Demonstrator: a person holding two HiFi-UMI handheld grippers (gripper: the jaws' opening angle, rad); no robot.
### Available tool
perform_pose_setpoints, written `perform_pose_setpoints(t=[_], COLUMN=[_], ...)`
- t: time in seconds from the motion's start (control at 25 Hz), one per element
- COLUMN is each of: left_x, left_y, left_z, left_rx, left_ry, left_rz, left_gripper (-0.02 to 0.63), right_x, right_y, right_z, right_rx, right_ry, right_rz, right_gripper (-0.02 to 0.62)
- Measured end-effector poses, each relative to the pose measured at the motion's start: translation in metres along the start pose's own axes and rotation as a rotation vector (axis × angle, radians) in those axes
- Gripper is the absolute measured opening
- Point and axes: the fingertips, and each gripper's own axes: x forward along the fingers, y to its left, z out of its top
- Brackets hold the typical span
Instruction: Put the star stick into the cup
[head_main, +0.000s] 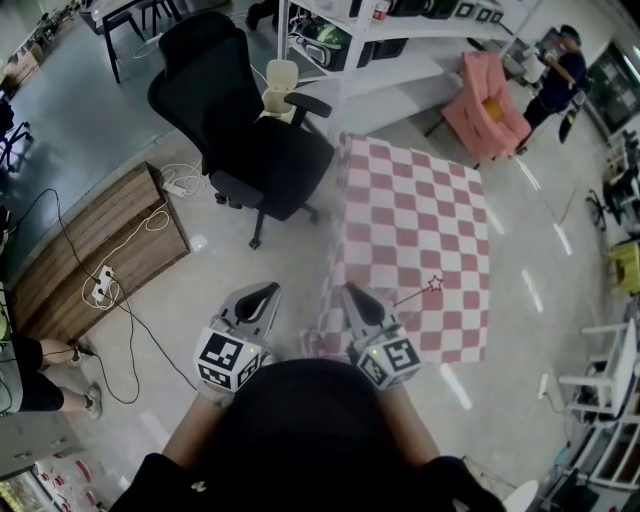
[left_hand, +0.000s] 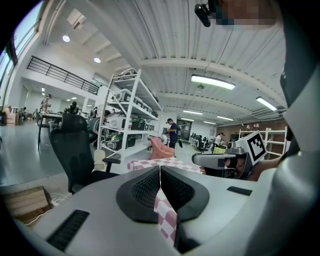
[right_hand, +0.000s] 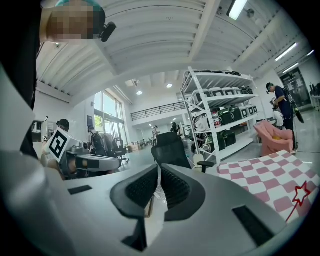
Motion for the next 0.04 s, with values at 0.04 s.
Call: perform_pose_setpoints(t=[0.04], left_x=[0.0009], left_y=[-0.0011], left_z=[0.0002], left_rx=[0.001], left_ry=[0.000], left_rz=[0.000], left_gripper=[0.043], right_x=[-0.0008], right_y=[-0.0011], right_z=[0.0005], right_rx=[0.000], right_ry=[-0.001], right_rz=[0.000], right_gripper=[0.035])
